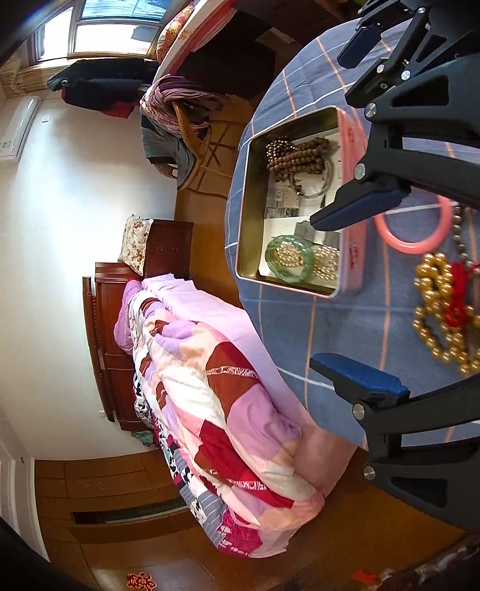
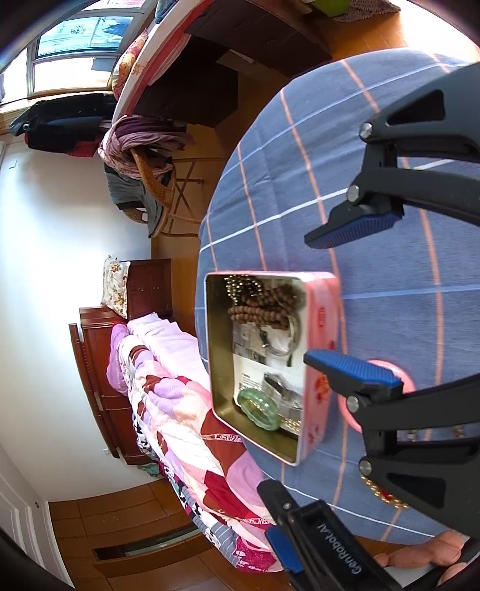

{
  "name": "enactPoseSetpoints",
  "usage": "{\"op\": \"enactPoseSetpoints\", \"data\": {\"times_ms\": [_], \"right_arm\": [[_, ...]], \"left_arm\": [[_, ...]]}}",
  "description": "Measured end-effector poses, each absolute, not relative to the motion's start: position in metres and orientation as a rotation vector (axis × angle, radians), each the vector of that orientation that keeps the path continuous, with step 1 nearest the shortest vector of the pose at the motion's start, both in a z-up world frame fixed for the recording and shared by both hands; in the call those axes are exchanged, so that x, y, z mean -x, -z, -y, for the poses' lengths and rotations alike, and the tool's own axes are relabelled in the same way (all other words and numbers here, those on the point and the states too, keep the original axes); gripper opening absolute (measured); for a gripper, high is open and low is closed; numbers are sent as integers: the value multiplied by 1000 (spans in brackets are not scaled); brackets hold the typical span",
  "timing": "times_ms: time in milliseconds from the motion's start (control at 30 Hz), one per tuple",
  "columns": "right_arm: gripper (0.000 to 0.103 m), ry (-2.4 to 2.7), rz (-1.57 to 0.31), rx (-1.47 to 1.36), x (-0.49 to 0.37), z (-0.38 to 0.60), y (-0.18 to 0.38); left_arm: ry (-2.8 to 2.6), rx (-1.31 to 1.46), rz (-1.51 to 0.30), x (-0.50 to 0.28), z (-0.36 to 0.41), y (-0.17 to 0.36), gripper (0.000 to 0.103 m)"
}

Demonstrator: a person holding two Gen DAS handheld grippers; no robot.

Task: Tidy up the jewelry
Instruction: 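Grasp the dark bead bracelet on the table with the right gripper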

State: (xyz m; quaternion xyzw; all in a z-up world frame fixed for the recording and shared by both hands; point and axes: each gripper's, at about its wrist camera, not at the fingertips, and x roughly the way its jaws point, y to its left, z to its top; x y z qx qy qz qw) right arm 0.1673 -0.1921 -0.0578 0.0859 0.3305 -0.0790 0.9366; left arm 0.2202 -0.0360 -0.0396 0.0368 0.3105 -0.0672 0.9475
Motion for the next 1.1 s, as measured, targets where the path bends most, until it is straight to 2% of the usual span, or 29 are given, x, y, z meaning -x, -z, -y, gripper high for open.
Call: {"op": "enactPoseSetpoints", "data": {"times_ms": [333,833,1100], "right_arm": [[60,146,-667,-160,-138,182,56],[60,75,-763,-117,-116,156,88],[58,9,-810,-96,-116,135,96]], "left_arm": [[130,-87,-635,-185,23,43,69],[46,-3,-765,-136,-54,98,69],[60,-35,-757,-125,-69,108,69]]}}
